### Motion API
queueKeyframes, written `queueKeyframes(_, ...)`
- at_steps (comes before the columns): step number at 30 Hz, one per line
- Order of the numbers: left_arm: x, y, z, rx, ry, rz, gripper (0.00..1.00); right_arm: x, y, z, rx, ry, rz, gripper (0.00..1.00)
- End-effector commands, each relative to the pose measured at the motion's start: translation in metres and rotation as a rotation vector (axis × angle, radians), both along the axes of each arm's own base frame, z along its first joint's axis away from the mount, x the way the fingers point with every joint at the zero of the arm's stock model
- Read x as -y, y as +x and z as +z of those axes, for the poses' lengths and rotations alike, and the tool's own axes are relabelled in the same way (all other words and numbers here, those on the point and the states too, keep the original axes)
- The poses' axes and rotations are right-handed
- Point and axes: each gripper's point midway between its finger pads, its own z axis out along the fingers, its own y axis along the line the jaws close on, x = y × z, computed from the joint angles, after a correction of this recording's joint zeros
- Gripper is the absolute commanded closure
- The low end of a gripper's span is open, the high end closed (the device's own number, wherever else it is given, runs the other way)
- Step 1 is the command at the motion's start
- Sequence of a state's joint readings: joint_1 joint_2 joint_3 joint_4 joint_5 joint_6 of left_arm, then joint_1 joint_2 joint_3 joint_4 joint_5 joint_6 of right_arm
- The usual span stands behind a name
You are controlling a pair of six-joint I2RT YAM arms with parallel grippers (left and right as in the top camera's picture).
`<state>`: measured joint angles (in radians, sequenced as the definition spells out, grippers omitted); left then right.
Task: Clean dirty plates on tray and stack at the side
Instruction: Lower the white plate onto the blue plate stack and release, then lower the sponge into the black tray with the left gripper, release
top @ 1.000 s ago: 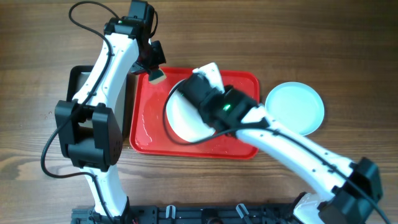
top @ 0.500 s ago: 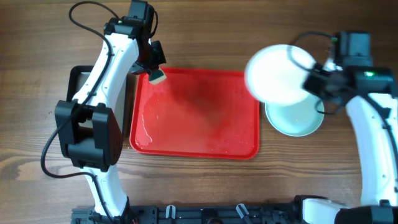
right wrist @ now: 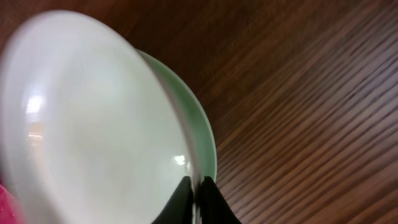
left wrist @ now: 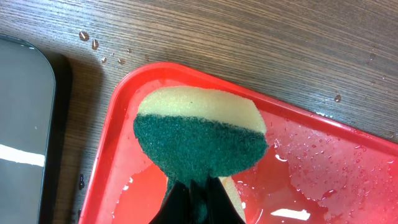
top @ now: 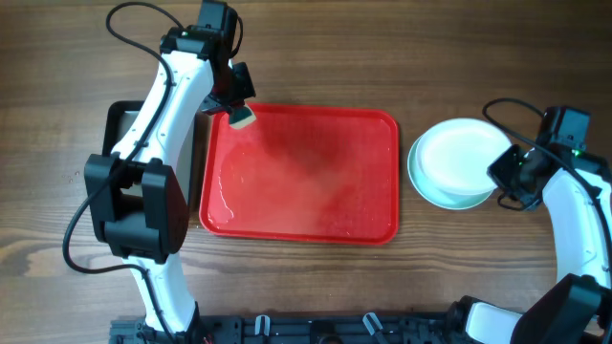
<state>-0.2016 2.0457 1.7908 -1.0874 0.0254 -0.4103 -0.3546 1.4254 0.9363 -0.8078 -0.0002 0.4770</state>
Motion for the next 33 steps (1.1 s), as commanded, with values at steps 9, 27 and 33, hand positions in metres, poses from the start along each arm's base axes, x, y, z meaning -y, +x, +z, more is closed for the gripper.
queueKeyframes(9, 0.005, 0.002, 0.0, 0.003, -0.014, 0.003, 0.96, -0.043, 0.007, -0.006, 0.083, 0.2, 0.142, 0.6)
queueKeyframes(27, -0.151, -0.043, 0.032, -0.069, 0.213, 0.205, 0.96, -0.213, 0.069, 0.09, 0.38, 0.182, 0.701, 0.0)
queueKeyframes(33, -0.174, -0.069, -0.022, -0.157, 0.201, 0.283, 0.96, -0.25, 0.07, 0.057, 0.302, 0.22, 0.768, 0.0)
